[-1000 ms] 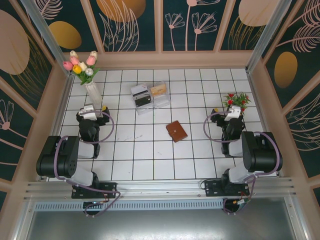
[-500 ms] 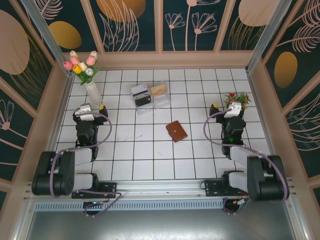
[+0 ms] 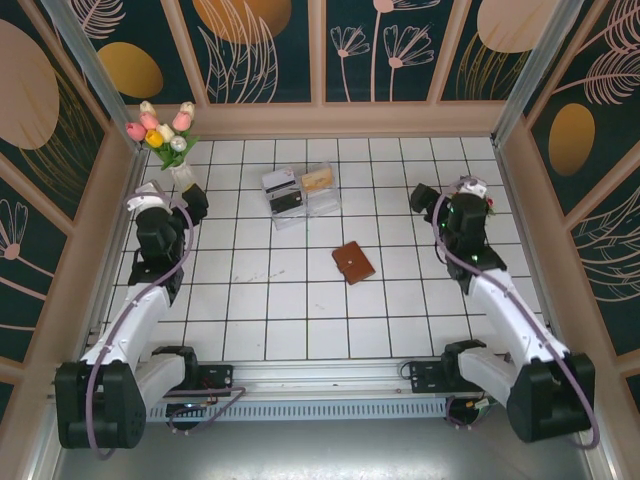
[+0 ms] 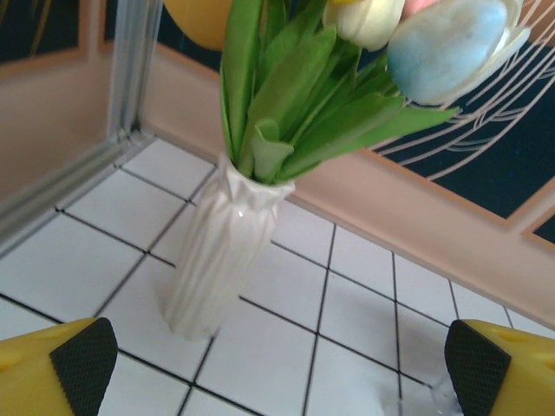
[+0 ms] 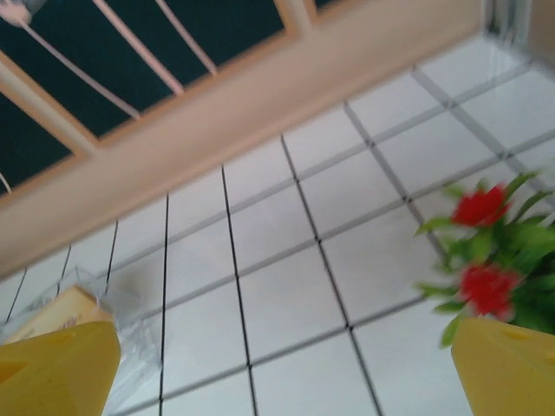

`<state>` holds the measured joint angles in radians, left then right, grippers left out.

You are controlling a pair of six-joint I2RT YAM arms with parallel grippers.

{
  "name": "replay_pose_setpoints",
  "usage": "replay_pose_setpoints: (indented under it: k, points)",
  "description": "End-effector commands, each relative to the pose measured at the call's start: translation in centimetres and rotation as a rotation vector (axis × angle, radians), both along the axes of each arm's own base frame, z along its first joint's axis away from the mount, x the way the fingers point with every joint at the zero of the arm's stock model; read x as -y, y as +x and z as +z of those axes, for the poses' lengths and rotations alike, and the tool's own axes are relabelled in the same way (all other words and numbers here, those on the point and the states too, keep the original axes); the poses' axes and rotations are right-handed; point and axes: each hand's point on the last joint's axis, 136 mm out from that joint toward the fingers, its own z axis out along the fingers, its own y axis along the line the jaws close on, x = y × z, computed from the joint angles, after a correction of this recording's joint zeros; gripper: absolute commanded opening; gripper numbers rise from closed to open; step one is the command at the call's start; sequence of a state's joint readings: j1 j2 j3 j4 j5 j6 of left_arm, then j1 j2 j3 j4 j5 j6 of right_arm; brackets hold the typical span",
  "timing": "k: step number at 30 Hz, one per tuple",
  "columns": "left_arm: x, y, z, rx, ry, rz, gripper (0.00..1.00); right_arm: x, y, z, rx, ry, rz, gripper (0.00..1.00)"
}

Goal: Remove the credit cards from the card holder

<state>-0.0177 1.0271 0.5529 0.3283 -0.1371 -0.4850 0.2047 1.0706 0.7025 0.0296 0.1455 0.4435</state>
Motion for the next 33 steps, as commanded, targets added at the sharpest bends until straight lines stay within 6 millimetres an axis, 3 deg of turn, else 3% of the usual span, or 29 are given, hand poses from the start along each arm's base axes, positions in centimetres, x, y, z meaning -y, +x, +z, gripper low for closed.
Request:
replay_pose_setpoints:
  k: [1,9,15,21,26,33]
  points:
    - [2.0,-0.6,-2.3,-0.135,-0.122,-0.092,0.99,-2.7,-1.8,-5.4,-0.276,0.068,0.072,0.99]
    - [5.2,-0.3,-3.3,-0.180,-0.193,-0.264,0.99,-6.1,-1.9,-6.9,-0.289,0.142,0.134,0.99]
    - [7.5,-0.3,-5.5,-0.260,-0.282,-0.338,0.98,-10.6,-2.0,-10.4,-0.426,0.176,0.295,0.99]
    - [10.6,-0.5,-7.8,-0.365,-0.286,-0.385,0.99,-14.9,-1.3,-11.7,-0.472,0.168,0.431,0.99]
    - [13.2,-0.4,-9.1,-0.414,-0.296,-0.432,0.99,-17.4,-1.1,-13.4,-0.532,0.159,0.484,0.88]
    - [14.3,-0.3,-10.2,-0.452,-0.301,-0.447,0.99,-19.2,-1.2,-15.4,-0.596,0.084,0.503,0.81]
